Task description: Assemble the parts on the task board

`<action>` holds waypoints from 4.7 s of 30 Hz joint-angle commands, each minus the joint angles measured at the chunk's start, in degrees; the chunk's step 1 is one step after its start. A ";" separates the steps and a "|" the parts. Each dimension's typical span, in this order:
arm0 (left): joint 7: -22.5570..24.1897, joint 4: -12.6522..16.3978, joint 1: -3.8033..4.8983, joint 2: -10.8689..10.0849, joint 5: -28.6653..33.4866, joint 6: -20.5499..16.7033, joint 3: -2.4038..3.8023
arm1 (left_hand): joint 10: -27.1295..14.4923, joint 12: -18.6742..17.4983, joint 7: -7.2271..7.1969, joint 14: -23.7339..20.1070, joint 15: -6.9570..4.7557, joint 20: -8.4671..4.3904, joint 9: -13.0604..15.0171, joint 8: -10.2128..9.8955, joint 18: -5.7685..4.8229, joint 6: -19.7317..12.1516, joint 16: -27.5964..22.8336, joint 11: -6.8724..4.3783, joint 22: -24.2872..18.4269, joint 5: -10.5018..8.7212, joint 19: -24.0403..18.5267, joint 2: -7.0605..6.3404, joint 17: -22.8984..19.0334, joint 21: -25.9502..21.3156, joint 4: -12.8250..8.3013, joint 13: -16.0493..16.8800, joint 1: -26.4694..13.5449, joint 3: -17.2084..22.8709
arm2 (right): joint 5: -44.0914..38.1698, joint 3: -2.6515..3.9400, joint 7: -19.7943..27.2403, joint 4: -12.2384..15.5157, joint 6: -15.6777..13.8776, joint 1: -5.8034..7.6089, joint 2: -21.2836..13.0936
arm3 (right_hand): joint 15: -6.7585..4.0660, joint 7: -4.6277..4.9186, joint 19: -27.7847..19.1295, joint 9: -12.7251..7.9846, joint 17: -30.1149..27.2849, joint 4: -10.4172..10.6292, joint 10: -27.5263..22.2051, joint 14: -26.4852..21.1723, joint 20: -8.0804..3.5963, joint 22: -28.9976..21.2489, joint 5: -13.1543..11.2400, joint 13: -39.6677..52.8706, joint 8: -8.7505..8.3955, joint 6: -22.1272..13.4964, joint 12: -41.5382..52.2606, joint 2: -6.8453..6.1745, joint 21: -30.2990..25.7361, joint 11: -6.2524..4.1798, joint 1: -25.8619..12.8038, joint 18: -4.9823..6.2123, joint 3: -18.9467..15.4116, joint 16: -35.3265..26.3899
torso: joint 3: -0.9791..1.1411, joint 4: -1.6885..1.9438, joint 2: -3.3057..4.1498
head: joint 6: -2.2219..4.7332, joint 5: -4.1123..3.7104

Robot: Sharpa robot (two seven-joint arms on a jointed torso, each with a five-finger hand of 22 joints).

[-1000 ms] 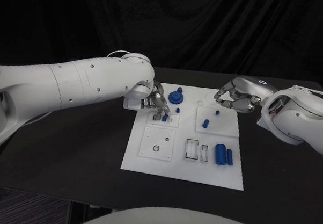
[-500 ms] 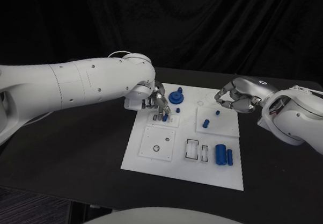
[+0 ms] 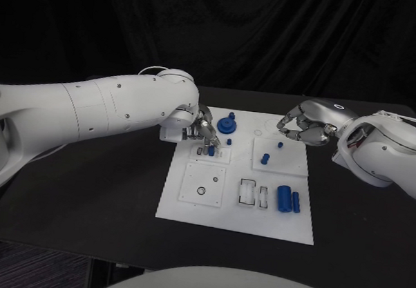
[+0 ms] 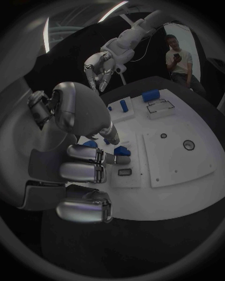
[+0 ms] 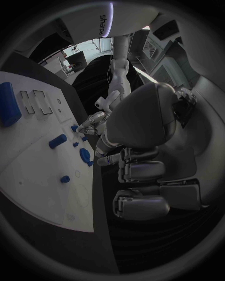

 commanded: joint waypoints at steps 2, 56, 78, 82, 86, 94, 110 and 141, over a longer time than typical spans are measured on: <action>0.33 0.10 -0.09 0.16 0.22 0.29 0.03 | 5.96 -0.03 -0.05 5.95 0.33 0.31 0.34 0.32 1.13 -0.15 0.37 0.40 12.54 -1.46 1.84 -0.14 15.09 -0.23 0.65 14.96 -0.65 -0.51 | -0.09 0.04 -1.04 -0.04 0.35 -0.17 0.00 | 0.42 -0.03 2.11 -0.01 15.09 0.12 5.97 6.07 0.36 12.63 0.23 15.08 -0.08 0.27 0.15 -0.10 -0.16 0.31 -0.50 0.96 0.28 0.17 | 0.07 -0.03 0.01 | -0.01 0.08; -0.69 -0.66 -0.34 1.44 0.22 1.31 0.03 | 5.96 -0.03 -1.59 5.95 -0.81 -0.74 7.14 4.08 1.06 0.32 0.37 -0.94 12.65 5.00 2.09 -0.02 15.09 0.06 -5.96 14.96 5.58 3.96 | -0.09 0.04 -1.45 -0.12 0.96 -0.25 0.20 | 0.41 -0.07 1.99 0.00 15.09 0.05 5.97 6.07 0.35 12.55 0.30 15.08 -0.08 0.38 0.15 -0.09 -0.38 0.30 -0.74 1.01 0.46 0.17 | 0.03 0.02 0.02 | -0.01 0.30; 1.27 2.39 -0.39 -1.25 0.22 -6.08 0.03 | 5.96 -0.03 -2.42 5.95 -1.61 -1.56 20.47 12.27 1.09 -2.44 0.37 -1.81 12.59 12.59 2.04 -2.50 15.09 -0.14 -11.97 14.96 0.77 17.36 | -0.09 0.04 -1.80 -0.29 1.38 -0.29 0.07 | 0.39 -0.09 1.17 -0.01 15.09 -0.17 5.97 6.07 0.34 12.02 0.32 15.08 -0.15 0.37 0.15 -0.12 -1.88 0.27 -0.87 1.40 0.74 0.17 | 0.01 0.02 -0.03 | -0.01 0.19; 0.48 4.36 -0.43 -2.79 0.22 -10.71 0.03 | 5.96 -0.03 -2.46 5.95 -1.61 -1.56 20.75 12.53 1.02 -2.15 0.37 -1.83 12.68 12.94 2.17 -2.46 15.09 0.13 -12.09 14.96 0.64 17.73 | -0.09 0.04 -1.77 -0.35 1.32 -0.36 0.00 | 0.39 -0.09 1.17 -0.01 15.09 -0.17 5.97 6.07 0.34 12.02 0.32 15.08 -0.15 0.37 0.15 -0.12 -1.88 0.27 -0.87 1.40 0.74 0.17 | 0.01 0.00 0.03 | -0.01 0.13; 0.51 6.83 -0.50 -4.52 0.22 -15.91 0.03 | 5.96 -0.03 -2.49 5.95 -1.63 -1.56 20.84 12.62 1.04 -2.03 0.37 -1.86 12.65 13.02 2.14 -2.49 15.09 0.06 -12.18 14.96 0.60 17.88 | -0.09 0.04 -1.75 -0.37 1.18 -0.45 -0.13 | 0.38 -0.11 1.18 -0.02 15.09 -0.22 5.97 6.07 0.33 12.02 0.33 15.08 -0.19 0.32 0.15 -0.14 -1.88 0.25 -0.89 1.39 0.79 0.17 | 0.02 0.05 -0.03 | -0.01 -0.04; 3.34 13.12 -1.23 -8.16 -2.87 -26.01 0.03 | 5.96 -0.03 -2.26 5.95 -1.54 -1.53 21.37 12.61 1.44 -2.80 0.37 -1.69 12.12 12.58 1.30 -2.35 15.09 -1.64 -12.28 14.96 0.72 18.51 | -0.09 0.04 -1.26 -0.32 -0.37 -0.51 -0.42 | 0.32 -0.18 1.18 -0.12 15.09 -0.37 5.97 6.07 0.30 12.03 0.40 15.08 -0.44 -0.07 0.15 -0.27 -1.89 0.18 -0.99 1.39 0.93 0.17 | 0.05 0.17 -0.07 | -0.01 -0.06; 4.99 18.76 -4.76 -11.61 -14.02 -35.96 0.02 | 5.96 -0.03 -2.57 5.95 -1.75 -1.63 22.28 13.36 1.26 -2.13 0.37 -1.94 12.36 12.08 1.86 -2.16 15.09 -0.83 -10.07 14.96 -0.05 17.95 | -0.09 0.04 -1.13 0.04 -1.44 -0.53 -0.60 | 0.29 -0.24 1.16 -0.15 15.09 -0.44 5.97 6.07 0.27 12.01 0.53 15.08 -0.53 -0.21 0.15 -0.28 -1.93 0.13 -1.02 1.40 1.04 0.17 | 0.02 -0.06 0.01 | -0.01 0.44; 5.74 18.28 -7.09 -11.10 -14.38 -31.87 0.02 | 5.96 -0.03 -2.58 5.95 -1.82 -1.71 22.15 13.10 1.27 -2.23 0.37 -1.98 12.32 11.76 1.86 -1.88 15.09 -0.94 -9.19 14.96 -0.26 17.90 | -0.09 0.04 -1.43 0.38 -0.75 -0.53 -0.90 | 0.24 -0.28 1.19 -0.15 15.09 -0.50 5.97 6.07 0.24 12.02 0.61 15.08 -0.53 -0.17 0.15 -0.26 -1.91 0.08 -1.08 1.39 1.15 0.17 | 0.01 0.03 0.00 | -0.01 0.69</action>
